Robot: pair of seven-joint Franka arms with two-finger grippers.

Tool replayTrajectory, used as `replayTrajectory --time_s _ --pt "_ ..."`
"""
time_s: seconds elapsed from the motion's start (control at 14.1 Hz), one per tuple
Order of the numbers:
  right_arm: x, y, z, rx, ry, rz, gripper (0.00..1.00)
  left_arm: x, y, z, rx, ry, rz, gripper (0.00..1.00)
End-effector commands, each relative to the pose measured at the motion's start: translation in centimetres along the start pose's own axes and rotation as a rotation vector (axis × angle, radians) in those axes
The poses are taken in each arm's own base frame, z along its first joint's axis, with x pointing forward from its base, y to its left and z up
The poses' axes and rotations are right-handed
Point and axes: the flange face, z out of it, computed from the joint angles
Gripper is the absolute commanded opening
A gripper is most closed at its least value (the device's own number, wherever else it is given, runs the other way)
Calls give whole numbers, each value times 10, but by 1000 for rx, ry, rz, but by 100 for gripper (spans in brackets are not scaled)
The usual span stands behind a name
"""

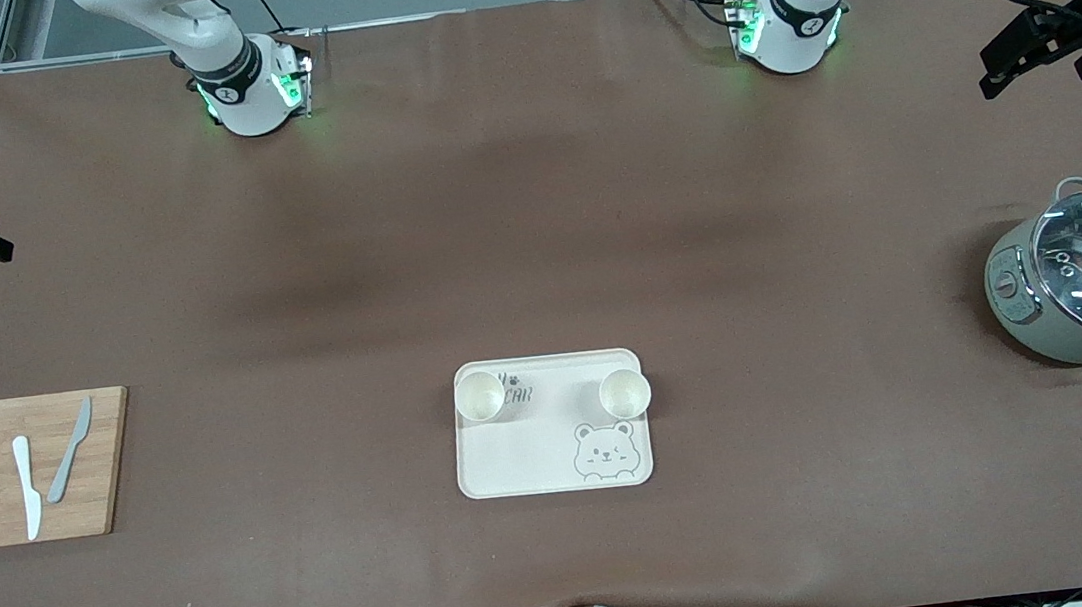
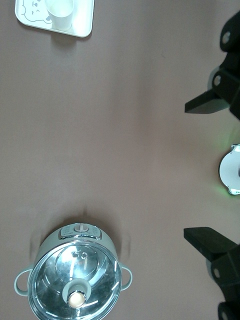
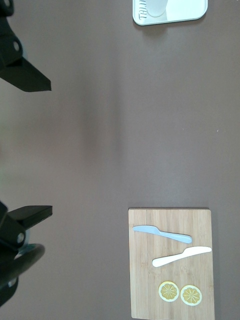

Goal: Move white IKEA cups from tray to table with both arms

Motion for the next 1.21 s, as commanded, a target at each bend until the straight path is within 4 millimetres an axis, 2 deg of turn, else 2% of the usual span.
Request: replayTrajectory --time_s 0.0,0.36,0.64,0.92,1.14 --pt "1 11 -2 22 2 27 100 0 -1 -5 21 -1 5 100" --pt "2 11 1 29 -1 30 100 1 -3 -13 24 18 -3 100" --pt "3 10 1 36 1 28 100 9 -1 0 26 -9 -8 100" --pt "4 9 1 48 2 29 100 23 16 29 26 -56 -37 100" --pt "7 8 5 50 -4 28 100 33 36 70 25 -52 -15 100"
